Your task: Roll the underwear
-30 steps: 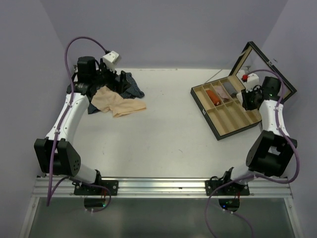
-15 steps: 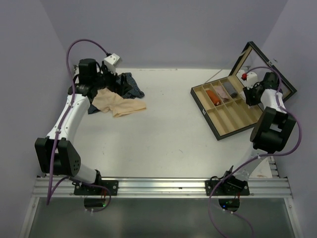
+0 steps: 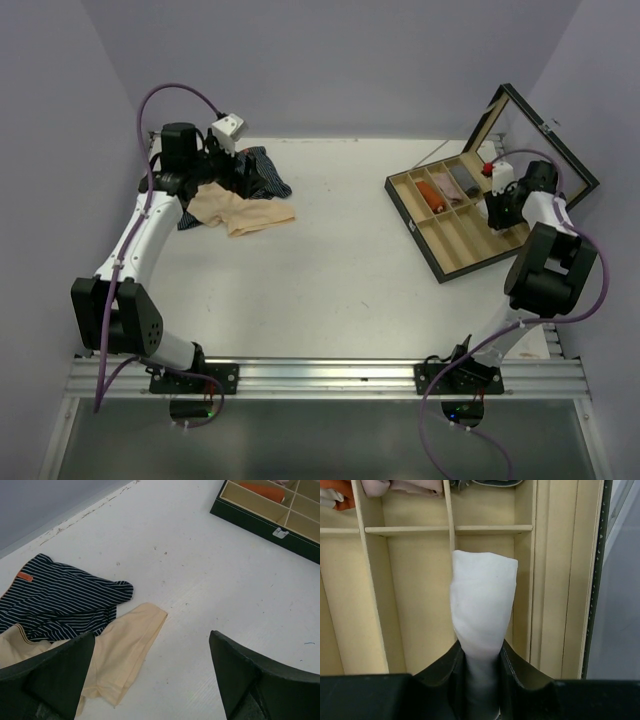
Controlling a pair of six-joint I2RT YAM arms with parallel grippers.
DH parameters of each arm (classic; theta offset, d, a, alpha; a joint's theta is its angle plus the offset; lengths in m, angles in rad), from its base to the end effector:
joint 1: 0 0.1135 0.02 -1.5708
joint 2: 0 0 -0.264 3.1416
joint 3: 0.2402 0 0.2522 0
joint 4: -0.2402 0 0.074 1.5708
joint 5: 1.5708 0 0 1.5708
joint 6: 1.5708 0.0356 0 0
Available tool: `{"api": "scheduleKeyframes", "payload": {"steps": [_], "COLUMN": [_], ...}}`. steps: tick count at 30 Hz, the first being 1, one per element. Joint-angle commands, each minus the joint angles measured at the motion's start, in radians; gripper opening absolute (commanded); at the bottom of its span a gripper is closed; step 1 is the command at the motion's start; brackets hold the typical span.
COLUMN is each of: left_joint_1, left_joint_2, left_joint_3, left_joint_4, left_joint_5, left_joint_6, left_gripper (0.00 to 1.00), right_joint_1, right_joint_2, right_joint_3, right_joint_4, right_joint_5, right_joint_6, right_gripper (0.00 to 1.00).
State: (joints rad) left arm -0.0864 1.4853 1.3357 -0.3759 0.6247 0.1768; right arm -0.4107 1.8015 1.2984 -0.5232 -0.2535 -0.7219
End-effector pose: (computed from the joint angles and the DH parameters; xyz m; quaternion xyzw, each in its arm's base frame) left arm 0.3346 -0.0499 0.3477 0.2603 0.7973 -0.2445 0.4866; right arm 0.3520 -0.1436 0.2122 -0.1816 0.9386 -0.0404 0.2904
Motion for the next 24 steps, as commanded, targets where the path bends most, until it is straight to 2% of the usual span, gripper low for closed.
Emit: {"api": "scheduleKeyframes", "payload": {"steps": [1, 16, 21, 24], "left_joint_1": [0.001, 0.001, 0.001, 0.001], "left_joint_2": [-0.019, -0.003, 0.007, 0.012], "left_joint_3": [-0.004, 0.028, 0.030, 0.033], "left_joint_4": [0.008, -0.015, -0.014, -0.014], "left_joint_5": [0.023, 0.013, 0.023, 0.030], "left_joint_6": [0.012, 0.018, 0.018, 0.018], "left_gripper": [1.00, 1.00, 1.00, 1.00], "right_joint_1": [0.003, 0.003, 0.003, 0.001], "right_joint_2": [-0.051, 0.048, 0.084, 0.139], "right_joint_3": [-0.034, -0.157, -0.099, 0.001], "right_joint_4": [0.008, 0.163, 0.147, 0.068], "right_joint_5": [-0.013, 0.048, 0.027, -0.004], "right_joint_6": [0.013, 0.042, 0.070, 0.068], "right_gripper": [0.00, 0.00, 0.00, 0.00]}}
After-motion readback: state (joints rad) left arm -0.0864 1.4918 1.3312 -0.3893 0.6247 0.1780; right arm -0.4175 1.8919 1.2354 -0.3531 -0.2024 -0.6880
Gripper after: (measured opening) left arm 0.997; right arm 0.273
